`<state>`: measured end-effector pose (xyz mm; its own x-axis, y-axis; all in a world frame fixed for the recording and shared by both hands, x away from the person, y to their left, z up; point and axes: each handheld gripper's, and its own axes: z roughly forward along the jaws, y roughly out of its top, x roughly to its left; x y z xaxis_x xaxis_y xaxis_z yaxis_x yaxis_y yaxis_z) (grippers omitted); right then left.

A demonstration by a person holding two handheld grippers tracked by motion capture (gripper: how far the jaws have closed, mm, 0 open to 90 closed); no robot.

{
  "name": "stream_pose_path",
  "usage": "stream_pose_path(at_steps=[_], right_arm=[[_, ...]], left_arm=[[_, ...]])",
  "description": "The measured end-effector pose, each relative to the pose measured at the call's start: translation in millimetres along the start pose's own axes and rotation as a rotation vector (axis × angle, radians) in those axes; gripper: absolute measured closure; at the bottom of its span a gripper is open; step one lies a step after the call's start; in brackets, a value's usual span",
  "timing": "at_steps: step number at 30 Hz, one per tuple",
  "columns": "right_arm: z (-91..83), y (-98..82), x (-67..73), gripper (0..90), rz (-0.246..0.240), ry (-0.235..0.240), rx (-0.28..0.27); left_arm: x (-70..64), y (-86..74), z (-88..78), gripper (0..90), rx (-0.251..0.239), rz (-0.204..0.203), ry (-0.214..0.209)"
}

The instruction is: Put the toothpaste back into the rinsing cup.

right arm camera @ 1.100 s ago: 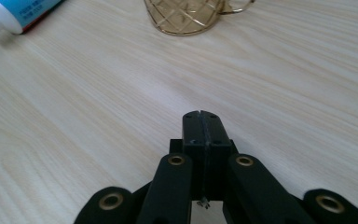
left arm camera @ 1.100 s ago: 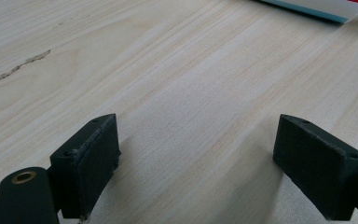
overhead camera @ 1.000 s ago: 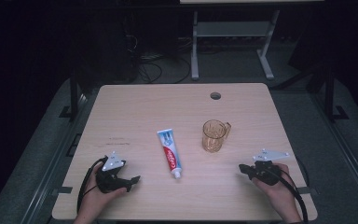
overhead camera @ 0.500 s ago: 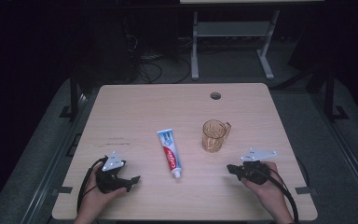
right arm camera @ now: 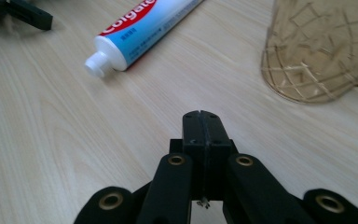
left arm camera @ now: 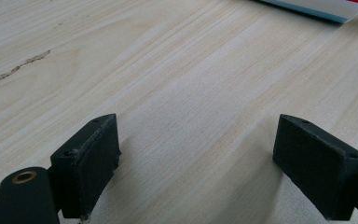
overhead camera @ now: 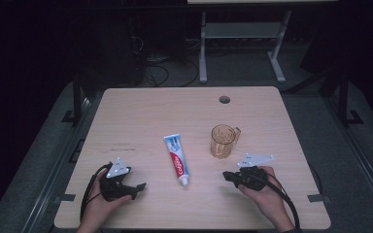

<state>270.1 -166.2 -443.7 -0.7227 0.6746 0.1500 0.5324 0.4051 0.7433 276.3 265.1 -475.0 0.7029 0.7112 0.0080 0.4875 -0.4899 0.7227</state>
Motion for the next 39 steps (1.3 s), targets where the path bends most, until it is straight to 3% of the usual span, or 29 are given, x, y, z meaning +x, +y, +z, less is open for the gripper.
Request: stream_pose_path(at_steps=[39], right_arm=[[69.2, 45.7, 61.7, 89.8, -0.084, 0.193, -0.008]], left_arm=[[-0.1, 0.0, 0.2, 13.7, -0.002, -0.002, -0.001]])
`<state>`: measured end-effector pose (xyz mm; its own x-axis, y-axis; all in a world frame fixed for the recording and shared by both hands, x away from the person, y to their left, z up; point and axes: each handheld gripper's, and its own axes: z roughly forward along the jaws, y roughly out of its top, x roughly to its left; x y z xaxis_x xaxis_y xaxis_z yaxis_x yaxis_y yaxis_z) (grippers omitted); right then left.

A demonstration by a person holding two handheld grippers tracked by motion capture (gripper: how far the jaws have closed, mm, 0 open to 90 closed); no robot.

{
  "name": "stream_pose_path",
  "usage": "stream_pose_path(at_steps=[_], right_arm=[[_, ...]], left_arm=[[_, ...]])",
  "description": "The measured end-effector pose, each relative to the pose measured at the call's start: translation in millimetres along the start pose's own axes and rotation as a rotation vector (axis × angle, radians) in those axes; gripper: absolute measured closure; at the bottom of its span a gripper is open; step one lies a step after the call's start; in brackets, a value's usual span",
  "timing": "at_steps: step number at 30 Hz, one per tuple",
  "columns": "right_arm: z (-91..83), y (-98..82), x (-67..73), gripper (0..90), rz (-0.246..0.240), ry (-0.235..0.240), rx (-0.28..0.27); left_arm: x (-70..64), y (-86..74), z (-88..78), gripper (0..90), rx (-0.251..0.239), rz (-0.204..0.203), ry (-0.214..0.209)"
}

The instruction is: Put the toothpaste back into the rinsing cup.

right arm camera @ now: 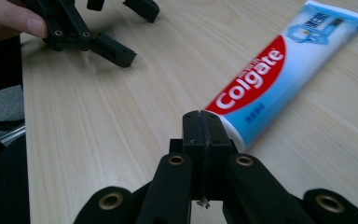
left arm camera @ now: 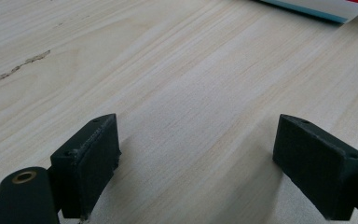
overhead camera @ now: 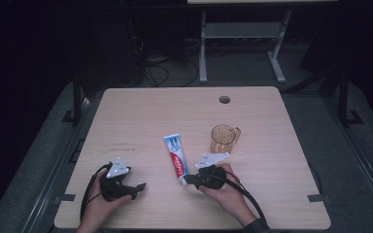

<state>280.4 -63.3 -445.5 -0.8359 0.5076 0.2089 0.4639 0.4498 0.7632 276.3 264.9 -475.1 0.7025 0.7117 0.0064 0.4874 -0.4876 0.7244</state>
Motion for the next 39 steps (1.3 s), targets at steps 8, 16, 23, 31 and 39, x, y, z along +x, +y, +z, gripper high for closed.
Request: stream_pose_path(at_steps=[8, 16, 23, 31, 39], right_arm=[[17.9, 4.0, 9.2, 89.8, -0.02, 0.025, 0.024], [25.9, 0.3, 9.0, 89.8, -0.03, 0.017, 0.058], [22.0, -3.0, 2.0, 89.8, -0.03, -0.012, 0.066], [15.7, -5.5, -7.7, 89.8, -0.008, -0.045, 0.063], [11.7, -3.5, -7.8, 86.6, -0.012, -0.036, 0.041]], left_arm=[[-0.2, -0.1, 0.0, 13.6, -0.001, -0.003, 0.0], [0.0, 0.0, -0.1, 13.7, 0.001, 0.0, 0.0], [0.0, 0.0, -0.1, 13.7, 0.001, 0.0, 0.0], [-0.2, -0.1, 0.0, 13.7, 0.0, -0.002, 0.0], [-0.2, -0.1, 0.0, 13.6, 0.0, -0.002, 0.0]])
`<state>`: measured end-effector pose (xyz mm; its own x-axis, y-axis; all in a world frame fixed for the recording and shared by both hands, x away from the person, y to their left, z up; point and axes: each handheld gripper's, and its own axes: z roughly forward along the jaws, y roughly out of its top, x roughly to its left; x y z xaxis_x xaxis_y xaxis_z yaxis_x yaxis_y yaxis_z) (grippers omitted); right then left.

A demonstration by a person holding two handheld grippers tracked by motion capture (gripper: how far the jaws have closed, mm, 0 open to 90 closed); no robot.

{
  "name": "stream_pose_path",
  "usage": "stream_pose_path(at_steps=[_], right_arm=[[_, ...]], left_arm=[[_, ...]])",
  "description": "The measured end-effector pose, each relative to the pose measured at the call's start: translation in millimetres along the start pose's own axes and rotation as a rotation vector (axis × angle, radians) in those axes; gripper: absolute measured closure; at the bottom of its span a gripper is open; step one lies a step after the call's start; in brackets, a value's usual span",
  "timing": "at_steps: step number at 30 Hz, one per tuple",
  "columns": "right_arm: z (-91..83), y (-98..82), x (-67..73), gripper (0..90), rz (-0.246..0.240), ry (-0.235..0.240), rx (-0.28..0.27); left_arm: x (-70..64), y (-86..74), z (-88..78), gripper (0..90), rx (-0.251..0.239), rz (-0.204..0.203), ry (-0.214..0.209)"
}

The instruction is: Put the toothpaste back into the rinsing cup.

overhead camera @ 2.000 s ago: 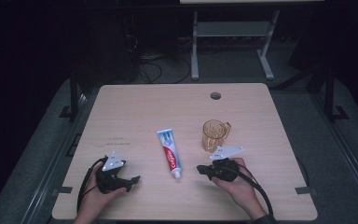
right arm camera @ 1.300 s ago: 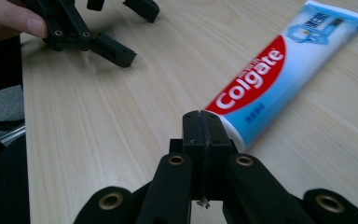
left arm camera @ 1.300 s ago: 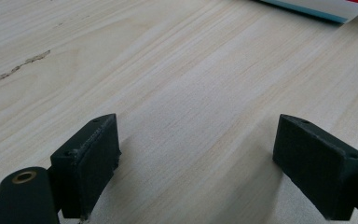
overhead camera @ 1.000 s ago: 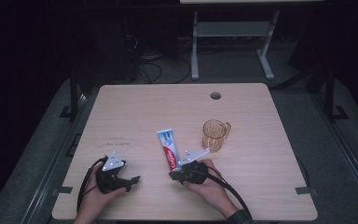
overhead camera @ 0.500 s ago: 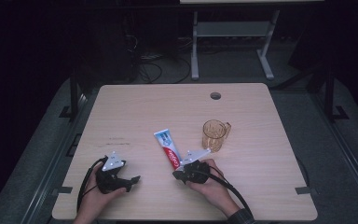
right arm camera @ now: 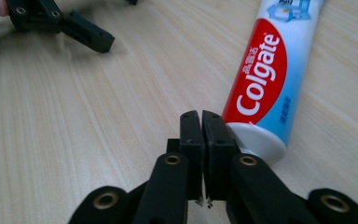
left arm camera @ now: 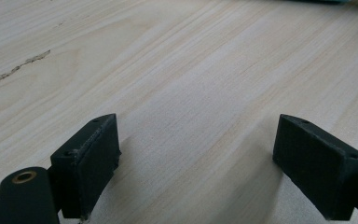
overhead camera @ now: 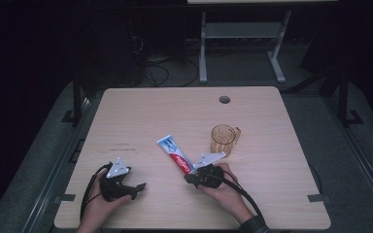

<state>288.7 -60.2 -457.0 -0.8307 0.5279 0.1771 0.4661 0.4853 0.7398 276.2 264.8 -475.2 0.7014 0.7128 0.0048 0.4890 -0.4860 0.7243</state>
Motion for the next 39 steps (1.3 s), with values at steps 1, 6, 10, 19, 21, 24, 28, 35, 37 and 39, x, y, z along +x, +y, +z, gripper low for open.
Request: stream_pose_path(at_steps=[1, 6, 10, 19, 21, 24, 28, 35, 37, 39], right_arm=[[-2.7, 1.8, 0.7, 81.8, 0.005, 0.004, -0.008], [-6.2, 6.5, -0.2, 69.2, -0.005, 0.0, -0.01], [-9.6, 12.8, -0.5, 59.1, 0.001, -0.017, -0.022], [-5.0, 29.7, -7.9, 47.4, 0.01, -0.059, -0.022], [-2.2, 33.9, -11.1, 45.8, 0.013, -0.065, -0.018], [3.3, 43.6, -16.3, 43.8, 0.017, -0.084, -0.012], [7.9, 52.3, -19.3, 43.0, 0.023, -0.097, -0.009], [23.2, 70.9, -24.5, 41.9, 0.02, -0.12, 0.024], [28.0, 74.5, -25.5, 41.9, 0.019, -0.125, 0.036], [34.6, 78.5, -28.0, 41.9, 0.022, -0.126, 0.038]], left_arm=[[0.0, 0.0, 0.0, 13.7, 0.0, 0.0, 0.0], [0.1, 0.0, 0.1, 13.7, -0.001, 0.001, 0.001], [0.0, 0.0, 0.1, 13.7, -0.002, 0.0, 0.001], [0.1, 0.0, 0.0, 13.7, -0.001, 0.002, 0.001], [0.3, 0.1, -0.1, 13.7, 0.002, 0.005, 0.0], [0.4, 0.1, -0.1, 13.7, 0.001, 0.005, 0.0], [0.2, 0.1, 0.1, 13.7, -0.001, 0.003, 0.001], [0.3, 0.2, -0.3, 13.6, 0.003, 0.004, -0.001], [0.7, 0.2, -0.4, 13.6, 0.006, 0.009, 0.001], [0.5, 0.2, -0.3, 13.6, 0.004, 0.008, 0.001]])
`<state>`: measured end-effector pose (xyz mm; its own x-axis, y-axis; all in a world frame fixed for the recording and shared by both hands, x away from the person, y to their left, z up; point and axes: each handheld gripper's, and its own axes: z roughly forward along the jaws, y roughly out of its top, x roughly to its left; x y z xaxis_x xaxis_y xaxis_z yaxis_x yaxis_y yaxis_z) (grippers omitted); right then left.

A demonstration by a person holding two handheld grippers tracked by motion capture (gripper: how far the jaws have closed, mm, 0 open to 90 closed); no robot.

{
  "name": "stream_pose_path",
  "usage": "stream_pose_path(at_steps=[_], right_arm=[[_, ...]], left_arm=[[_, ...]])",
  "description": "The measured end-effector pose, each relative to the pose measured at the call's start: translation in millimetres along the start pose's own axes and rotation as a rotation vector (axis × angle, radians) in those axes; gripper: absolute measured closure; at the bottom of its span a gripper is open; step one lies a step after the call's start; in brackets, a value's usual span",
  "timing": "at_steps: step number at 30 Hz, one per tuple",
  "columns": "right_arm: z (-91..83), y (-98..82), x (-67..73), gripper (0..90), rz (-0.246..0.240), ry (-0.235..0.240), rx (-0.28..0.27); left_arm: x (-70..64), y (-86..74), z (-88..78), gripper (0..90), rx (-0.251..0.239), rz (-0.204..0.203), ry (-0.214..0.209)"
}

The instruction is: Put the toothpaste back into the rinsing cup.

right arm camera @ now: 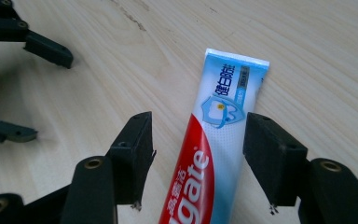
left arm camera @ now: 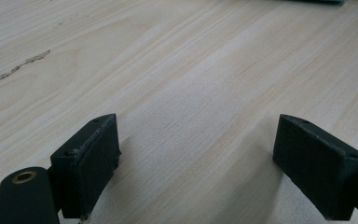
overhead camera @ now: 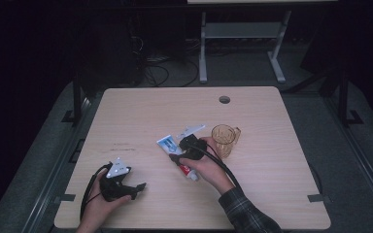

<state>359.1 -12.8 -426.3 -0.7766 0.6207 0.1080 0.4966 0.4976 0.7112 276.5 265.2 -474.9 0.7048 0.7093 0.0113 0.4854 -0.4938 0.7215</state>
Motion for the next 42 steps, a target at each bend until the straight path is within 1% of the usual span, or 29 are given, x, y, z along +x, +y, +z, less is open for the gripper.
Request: stream_pose_path(at_steps=[1, 2, 4, 6, 8, 10, 11, 12, 15, 18, 20, 21, 23, 27, 28, 32, 37, 40, 42], right_arm=[[2.0, 1.2, -0.3, 41.8, -0.002, -0.005, 0.01], [7.8, 4.4, -1.1, 41.5, 0.003, -0.012, 0.022], [9.9, 5.7, -1.5, 41.4, 0.005, -0.013, 0.026], [18.2, 11.7, -4.3, 40.6, 0.01, -0.027, 0.037], [20.1, 13.0, -4.8, 40.1, 0.015, -0.029, 0.043], [28.3, 17.7, -7.7, 39.1, 0.022, -0.047, 0.061], [28.3, 17.7, -7.7, 39.1, 0.022, -0.047, 0.061], [32.8, 19.6, -9.0, 39.0, 0.03, -0.056, 0.067], [36.8, 19.9, -10.7, 39.0, 0.041, -0.054, 0.074], [47.8, 18.6, -13.3, 39.0, 0.057, -0.054, 0.092], [52.1, 18.6, -13.5, 39.0, 0.063, -0.054, 0.097], [52.1, 18.6, -13.5, 39.0, 0.063, -0.054, 0.097], [59.0, 20.6, -12.9, 38.1, 0.054, -0.066, 0.121], [63.5, 22.8, -12.9, 38.0, 0.044, -0.076, 0.137], [66.8, 24.3, -12.5, 38.0, 0.03, -0.089, 0.151], [70.9, 25.4, -12.6, 37.3, 0.023, -0.094, 0.167], [71.4, 25.6, -12.0, 37.3, 0.014, -0.102, 0.168], [72.9, 25.4, -8.4, 37.3, 0.005, -0.119, 0.165], [73.2, 25.1, -7.9, 37.3, 0.009, -0.121, 0.16]], left_arm=[[0.1, 0.0, -0.1, 13.6, 0.002, 0.002, 0.002], [-0.1, 0.0, 0.0, 13.6, 0.0, 0.001, 0.002], [-0.1, 0.0, 0.0, 13.6, 0.0, 0.001, 0.001], [-0.2, 0.0, 0.0, 13.7, 0.0, -0.001, 0.0], [-0.3, -0.1, 0.1, 13.6, -0.001, -0.003, -0.001], [-0.5, -0.1, 0.2, 13.7, -0.003, -0.005, -0.003], [-0.6, -0.2, 0.3, 13.7, -0.004, -0.005, -0.003], [-0.7, -0.2, 0.1, 13.6, -0.003, -0.005, -0.003], [-0.8, -0.4, 0.0, 13.6, -0.003, -0.003, -0.005], [-0.8, -0.5, 0.1, 13.6, -0.004, -0.003, -0.005], [-0.8, -0.4, -0.1, 13.7, -0.003, -0.003, -0.004], [-0.8, -0.4, -0.1, 13.7, -0.003, -0.002, -0.004], [-0.8, -0.4, -0.2, 13.6, -0.002, -0.001, -0.006], [-0.7, -0.4, -0.2, 13.6, -0.002, -0.001, -0.006], [-0.7, -0.4, -0.3, 13.6, -0.001, -0.001, -0.006], [-0.8, -0.4, -0.3, 13.7, -0.002, 0.001, -0.007], [-0.8, -0.4, -0.3, 13.6, -0.002, 0.0, -0.007], [-0.8, -0.5, -0.3, 13.6, -0.002, 0.001, -0.007], [-0.8, -0.5, -0.3, 13.6, -0.002, 0.001, -0.007]])
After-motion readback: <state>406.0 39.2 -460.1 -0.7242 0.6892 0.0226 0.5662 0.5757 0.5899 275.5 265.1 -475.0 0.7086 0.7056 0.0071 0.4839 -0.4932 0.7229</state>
